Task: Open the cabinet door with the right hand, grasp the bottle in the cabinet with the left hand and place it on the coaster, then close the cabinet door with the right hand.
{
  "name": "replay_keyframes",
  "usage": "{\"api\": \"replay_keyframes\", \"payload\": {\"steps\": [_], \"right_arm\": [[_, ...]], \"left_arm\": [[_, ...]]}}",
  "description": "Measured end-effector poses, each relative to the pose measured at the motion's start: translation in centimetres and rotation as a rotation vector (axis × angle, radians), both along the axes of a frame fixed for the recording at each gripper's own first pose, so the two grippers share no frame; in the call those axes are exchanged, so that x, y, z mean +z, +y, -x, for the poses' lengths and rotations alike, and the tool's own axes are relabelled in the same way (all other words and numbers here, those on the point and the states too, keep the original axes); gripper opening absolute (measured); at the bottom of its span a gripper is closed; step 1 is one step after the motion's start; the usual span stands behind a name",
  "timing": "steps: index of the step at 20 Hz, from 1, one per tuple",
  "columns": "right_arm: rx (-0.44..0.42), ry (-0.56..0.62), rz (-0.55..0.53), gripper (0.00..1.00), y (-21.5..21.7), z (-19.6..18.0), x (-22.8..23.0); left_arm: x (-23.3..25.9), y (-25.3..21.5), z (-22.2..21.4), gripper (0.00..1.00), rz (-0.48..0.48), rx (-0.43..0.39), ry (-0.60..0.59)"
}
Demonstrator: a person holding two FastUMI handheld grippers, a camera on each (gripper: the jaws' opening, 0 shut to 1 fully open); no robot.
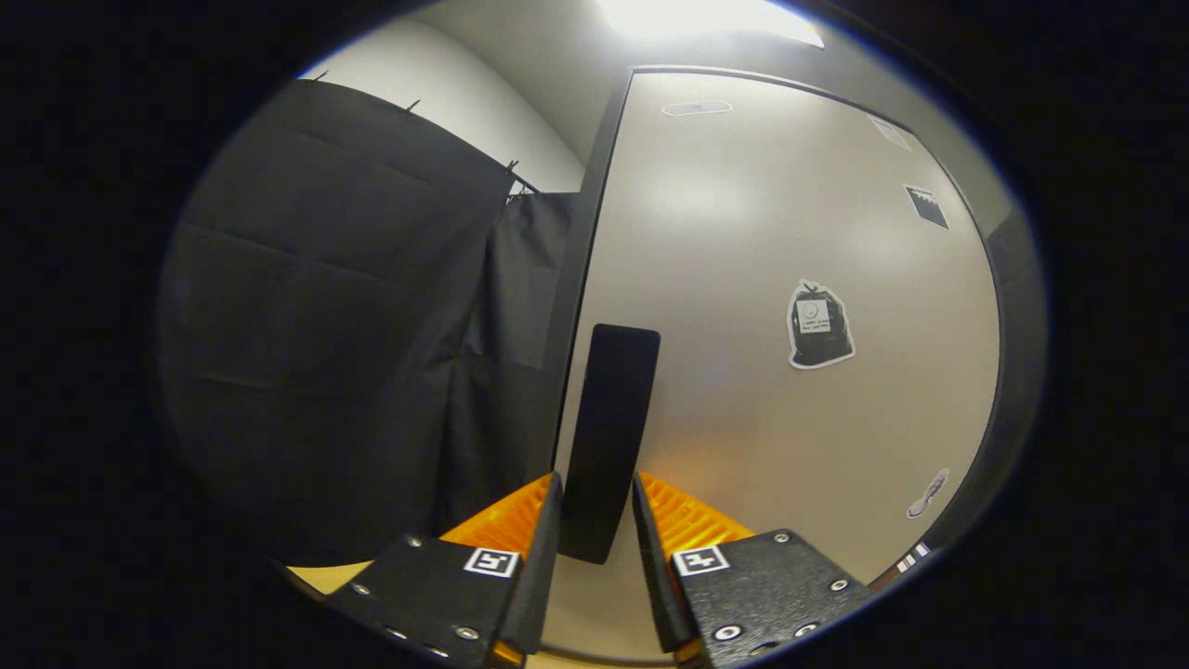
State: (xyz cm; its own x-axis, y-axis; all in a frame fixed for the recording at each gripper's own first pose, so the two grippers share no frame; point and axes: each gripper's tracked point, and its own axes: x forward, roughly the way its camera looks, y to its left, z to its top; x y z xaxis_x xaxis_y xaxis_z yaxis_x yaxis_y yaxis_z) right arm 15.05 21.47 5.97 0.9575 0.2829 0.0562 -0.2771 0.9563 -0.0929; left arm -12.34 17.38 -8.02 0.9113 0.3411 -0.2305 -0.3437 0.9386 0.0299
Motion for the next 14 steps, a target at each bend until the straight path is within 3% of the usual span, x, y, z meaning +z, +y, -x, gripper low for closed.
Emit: {"api": "replay_keyframes", "payload": {"steps": [2, 6, 14], "right_arm": [[0.004, 0.026, -0.013, 0.36, -0.1, 0.1, 0.0], [0.05, 0.053, -0.01, 0.25, 0.0, 0.3, -0.2], [0.113, 0.079, -0.005, 0.22, -0.1, 2.1, -0.3]], "left_arm": [[-0.5, 0.1, -0.2, 0.89, 0.003, -0.007, 0.007], [-0.6, -0.1, -0.6, 0.89, -0.002, -0.026, 0.013], [-1.2, -0.7, -1.3, 0.9, 0.018, -0.116, 0.006]]}}
